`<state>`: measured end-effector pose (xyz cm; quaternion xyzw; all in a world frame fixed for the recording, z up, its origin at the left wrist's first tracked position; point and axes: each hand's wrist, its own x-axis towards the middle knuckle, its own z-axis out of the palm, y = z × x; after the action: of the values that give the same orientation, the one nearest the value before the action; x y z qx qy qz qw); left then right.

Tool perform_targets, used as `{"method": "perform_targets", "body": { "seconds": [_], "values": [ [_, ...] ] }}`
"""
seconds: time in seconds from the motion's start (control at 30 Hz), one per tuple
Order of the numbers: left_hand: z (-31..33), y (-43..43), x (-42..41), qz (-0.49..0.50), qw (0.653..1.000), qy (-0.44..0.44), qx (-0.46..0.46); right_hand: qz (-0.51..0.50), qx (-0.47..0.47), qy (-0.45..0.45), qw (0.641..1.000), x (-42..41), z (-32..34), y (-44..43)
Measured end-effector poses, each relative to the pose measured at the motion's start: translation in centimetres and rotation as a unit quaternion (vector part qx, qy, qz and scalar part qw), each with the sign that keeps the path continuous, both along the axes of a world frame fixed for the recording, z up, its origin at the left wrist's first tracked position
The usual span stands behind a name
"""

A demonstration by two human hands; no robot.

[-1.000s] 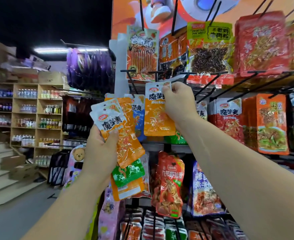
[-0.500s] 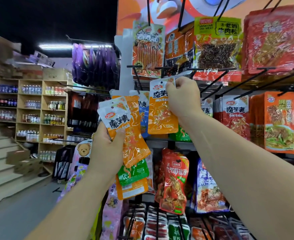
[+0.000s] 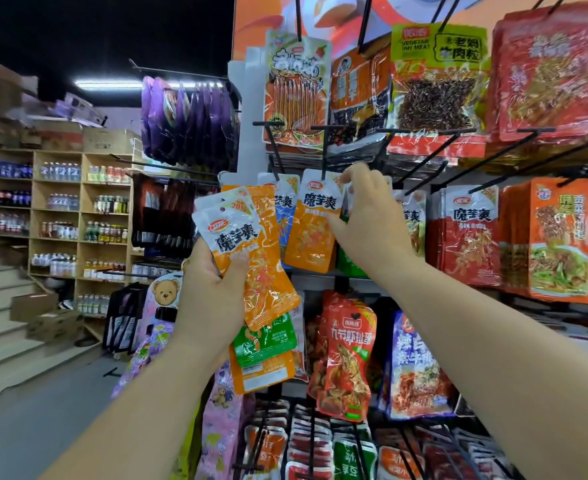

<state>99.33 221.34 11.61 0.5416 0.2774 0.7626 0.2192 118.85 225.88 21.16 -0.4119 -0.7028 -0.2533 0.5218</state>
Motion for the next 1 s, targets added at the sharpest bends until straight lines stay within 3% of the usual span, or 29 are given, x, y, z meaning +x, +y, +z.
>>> {"method": "perform_targets", "body": {
  "seconds": [0.1,0.17,0.27,0.4,0.6,0.8,1.0],
  "values": [
    [0.0,0.1,0.0,-0.004,1.000,-0.004,-0.004,-0.110,0.062,-0.191,0.973,1.1,-0.7,0.7],
    [0.0,0.2,-0.1,-0.003,1.000,-0.002,-0.002,-0.176,0.042,-0.299,0.937,1.5,-0.9,1.2],
    [0.0,0.3,-0.1,-0.010,1.000,-0.013,-0.004,-0.241,0.002,-0.376,0.895,1.9,-0.8,1.9],
    [0.0,0.4,-0.1,-0.003,1.000,-0.010,0.000,-0.310,-0.011,-0.417,0.854,2.1,-0.3,2.6],
    [-0.1,0.5,-0.2,0.001,1.000,-0.001,0.006,-0.344,-0.028,-0.444,0.827,1.9,0.4,3.6],
    [-0.2,0.7,-0.2,-0.007,1.000,-0.004,0.005,-0.344,-0.006,-0.438,0.830,1.0,0.6,4.0],
    [-0.1,0.5,-0.2,-0.009,1.000,-0.006,0.001,-0.372,-0.047,-0.438,0.817,0.7,1.0,4.5]
  ]
}}
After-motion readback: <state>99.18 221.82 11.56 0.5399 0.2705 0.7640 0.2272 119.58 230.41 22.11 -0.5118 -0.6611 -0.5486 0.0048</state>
